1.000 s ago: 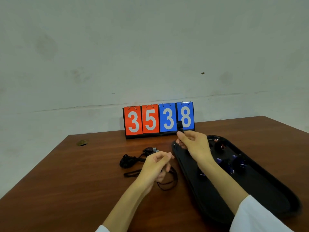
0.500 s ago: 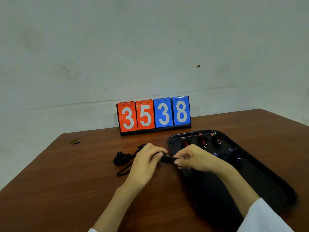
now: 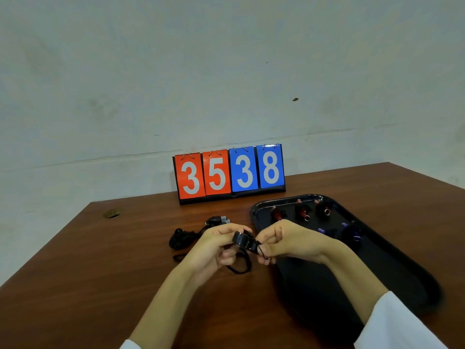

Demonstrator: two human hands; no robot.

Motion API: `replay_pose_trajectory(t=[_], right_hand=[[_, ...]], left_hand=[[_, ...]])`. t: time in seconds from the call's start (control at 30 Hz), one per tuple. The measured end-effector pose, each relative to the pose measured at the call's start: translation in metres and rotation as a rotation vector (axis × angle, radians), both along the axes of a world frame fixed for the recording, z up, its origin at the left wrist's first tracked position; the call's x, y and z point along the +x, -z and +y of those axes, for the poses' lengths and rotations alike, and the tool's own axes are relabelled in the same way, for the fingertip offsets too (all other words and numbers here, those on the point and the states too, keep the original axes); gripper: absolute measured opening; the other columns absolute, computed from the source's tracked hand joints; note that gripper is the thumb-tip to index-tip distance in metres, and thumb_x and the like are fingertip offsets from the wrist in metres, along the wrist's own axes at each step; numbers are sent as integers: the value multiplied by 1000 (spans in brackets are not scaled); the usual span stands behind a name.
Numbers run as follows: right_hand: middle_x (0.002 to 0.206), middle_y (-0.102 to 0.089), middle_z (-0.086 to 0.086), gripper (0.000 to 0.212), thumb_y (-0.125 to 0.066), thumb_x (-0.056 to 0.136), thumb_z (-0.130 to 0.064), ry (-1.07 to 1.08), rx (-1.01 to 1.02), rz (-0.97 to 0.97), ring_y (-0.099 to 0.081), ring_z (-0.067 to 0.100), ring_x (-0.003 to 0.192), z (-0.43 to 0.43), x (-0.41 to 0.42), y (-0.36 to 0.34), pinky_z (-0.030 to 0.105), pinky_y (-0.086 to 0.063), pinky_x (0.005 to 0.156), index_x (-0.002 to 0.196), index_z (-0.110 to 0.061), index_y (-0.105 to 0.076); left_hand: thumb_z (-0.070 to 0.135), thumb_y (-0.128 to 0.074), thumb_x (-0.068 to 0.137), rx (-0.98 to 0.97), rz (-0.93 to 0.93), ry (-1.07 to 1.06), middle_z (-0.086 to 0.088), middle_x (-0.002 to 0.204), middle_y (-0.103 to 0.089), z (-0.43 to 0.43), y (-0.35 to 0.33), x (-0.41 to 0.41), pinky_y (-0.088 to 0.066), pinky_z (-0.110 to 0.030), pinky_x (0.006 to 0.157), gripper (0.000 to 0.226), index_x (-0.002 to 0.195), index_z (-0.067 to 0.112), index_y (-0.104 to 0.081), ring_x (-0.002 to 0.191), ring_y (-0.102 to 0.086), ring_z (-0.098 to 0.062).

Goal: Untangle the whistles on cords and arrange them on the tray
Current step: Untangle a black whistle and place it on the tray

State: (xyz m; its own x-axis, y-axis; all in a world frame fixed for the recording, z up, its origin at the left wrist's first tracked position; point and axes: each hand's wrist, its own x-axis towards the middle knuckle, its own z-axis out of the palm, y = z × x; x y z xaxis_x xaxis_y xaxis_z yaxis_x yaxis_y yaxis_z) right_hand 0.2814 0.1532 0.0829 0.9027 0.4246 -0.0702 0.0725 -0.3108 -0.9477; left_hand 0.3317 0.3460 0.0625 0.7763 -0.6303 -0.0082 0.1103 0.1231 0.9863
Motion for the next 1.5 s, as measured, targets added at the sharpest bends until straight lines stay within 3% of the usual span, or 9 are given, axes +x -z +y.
replay_pose_trajectory(t=[0.27,0.37,0.6,0.77,0.87,1.0,1.2,1.37,1.5], right_hand=[[78,-72,1,7,-64,84,-12,353,61,-142,-66,9,73,11,12,11,18,-52,67,86,-13,-71],[79,-72,1,9,-67,82,-14,541,54,-191,-66,9,71,12,16,15,17,-52,63,91,-12,-69],[80,-64,-12,18,-71,80,-24,838,-291,-462,-59,0,77,14,19,25,16,-49,73,97,-18,-69],[89,-69,-6,18,-66,84,-24,789,-547,-618,-55,-1,75,14,14,25,14,-46,76,101,-18,-69],[94,-69,-3,24,-64,85,-24,727,-652,-644,-61,5,85,14,14,25,21,-50,81,108,-17,-67],[103,-69,-2,28,-65,85,-24,523,-714,-643,-62,7,92,14,14,24,20,-48,85,112,-19,-67],[90,-71,-4,22,-73,78,-19,294,-510,-444,-63,5,79,15,11,21,19,-52,79,100,-17,-72],[86,-72,0,11,-71,79,-15,142,-312,-298,-66,5,77,17,5,14,11,-50,72,89,-17,-74],[83,-72,-2,12,-70,79,-9,118,-160,-257,-67,8,79,17,4,9,17,-51,76,86,-17,-73]], left_hand=[[12,-48,96,75,-129,-177,-4,61,-51,-14,11,-5,-18,-22,41,19,83,7,-61,41,-30,-9],[16,-48,97,135,-202,-188,-3,60,-53,-15,12,-6,-20,-19,37,18,102,10,-64,38,-28,-8],[22,-45,99,305,-426,-183,0,54,-53,-20,11,-9,-27,-15,36,24,96,12,-67,34,-33,-4],[27,-52,95,363,-564,-170,6,50,-53,-19,9,-13,-34,-10,45,26,79,16,-69,39,-42,0],[27,-61,89,344,-629,-202,9,49,-54,-17,5,-13,-47,-20,59,23,71,17,-70,47,-49,0],[25,-60,90,346,-705,-282,18,51,-56,-11,0,-11,-38,-13,63,28,63,21,-64,53,-50,6],[34,-49,95,387,-767,-351,10,59,-51,0,8,8,-42,-29,70,37,58,26,-51,61,-50,-4],[34,-49,95,426,-737,-323,11,51,-43,0,7,10,-33,-18,60,40,57,20,-49,50,-41,1],[32,-48,95,415,-603,-291,11,46,-42,2,2,10,-32,-10,50,41,59,12,-52,41,-38,0]])
